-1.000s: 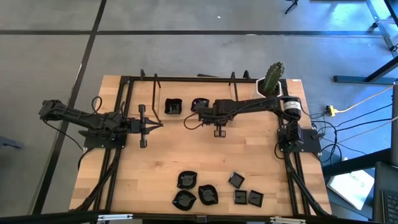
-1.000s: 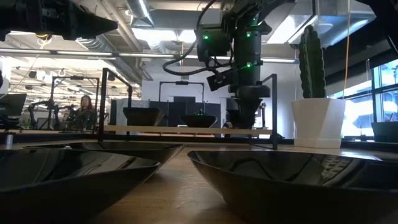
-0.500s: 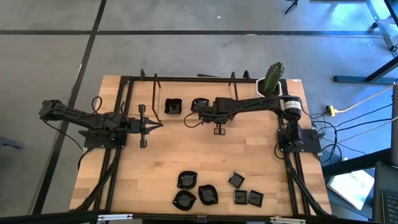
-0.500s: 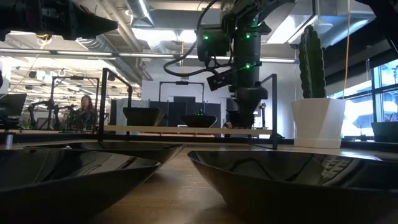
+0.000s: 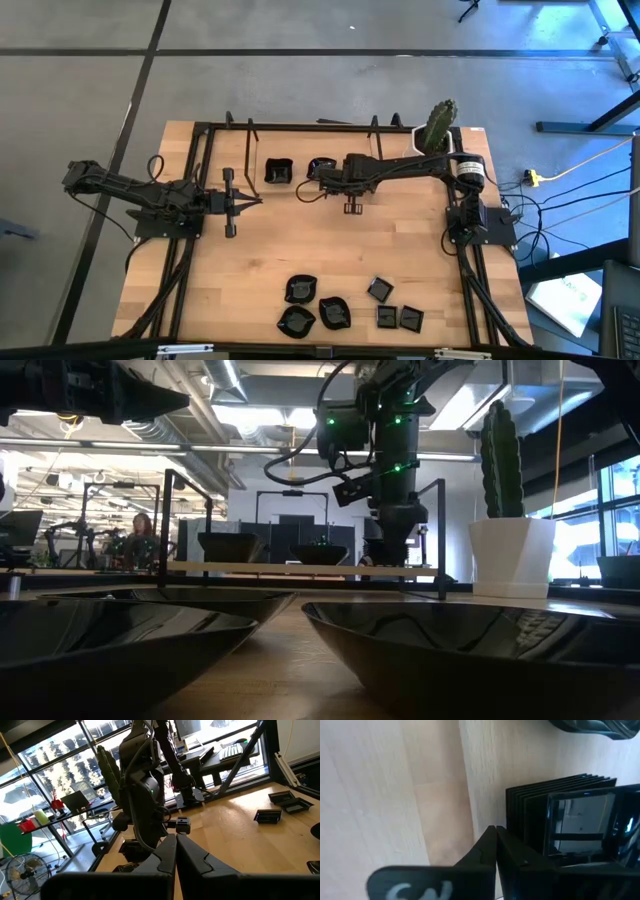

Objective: Pick & Place Mini shaped plates
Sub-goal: Stack the square plate on the top of the square plate on the shelf

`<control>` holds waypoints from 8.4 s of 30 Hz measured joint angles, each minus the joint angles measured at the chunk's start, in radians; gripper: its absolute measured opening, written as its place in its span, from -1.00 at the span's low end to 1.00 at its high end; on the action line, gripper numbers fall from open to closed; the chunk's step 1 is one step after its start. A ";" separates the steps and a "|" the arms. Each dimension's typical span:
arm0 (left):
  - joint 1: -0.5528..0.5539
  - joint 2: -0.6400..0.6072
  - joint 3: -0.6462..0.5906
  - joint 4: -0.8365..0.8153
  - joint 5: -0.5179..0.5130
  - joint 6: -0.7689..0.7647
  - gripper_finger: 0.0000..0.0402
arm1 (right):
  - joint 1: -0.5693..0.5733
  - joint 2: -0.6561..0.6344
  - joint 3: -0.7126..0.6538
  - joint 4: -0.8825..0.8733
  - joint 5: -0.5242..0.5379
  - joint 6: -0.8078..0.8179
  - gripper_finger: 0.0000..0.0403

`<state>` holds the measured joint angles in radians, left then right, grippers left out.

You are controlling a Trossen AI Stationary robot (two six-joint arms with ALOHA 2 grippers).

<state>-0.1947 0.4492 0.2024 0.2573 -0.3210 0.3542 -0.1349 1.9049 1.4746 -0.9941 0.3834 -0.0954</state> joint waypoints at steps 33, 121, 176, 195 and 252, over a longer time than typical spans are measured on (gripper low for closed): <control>0.000 0.000 0.000 0.000 0.000 0.000 -0.96 | -0.091 -0.005 0.442 -0.191 -0.100 -0.227 -0.80; 0.000 0.000 0.000 0.000 0.000 0.000 -0.98 | -0.042 -0.003 0.202 -0.229 -0.123 -0.143 -0.87; 0.000 0.000 0.000 0.000 0.000 0.000 -0.98 | -0.103 0.020 0.186 -0.157 -0.194 -0.181 -0.42; 0.000 0.000 0.000 0.000 0.000 0.000 -0.96 | -0.103 0.075 0.197 -0.153 -0.142 -0.223 -0.42; 0.000 0.000 0.000 0.001 0.000 0.008 -0.97 | -0.102 0.063 0.267 -0.255 -0.245 -0.218 -0.42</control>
<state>-0.1947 0.4493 0.2028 0.2581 -0.3210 0.3618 -0.2371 1.9682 1.7416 -1.2488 0.1380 -0.3139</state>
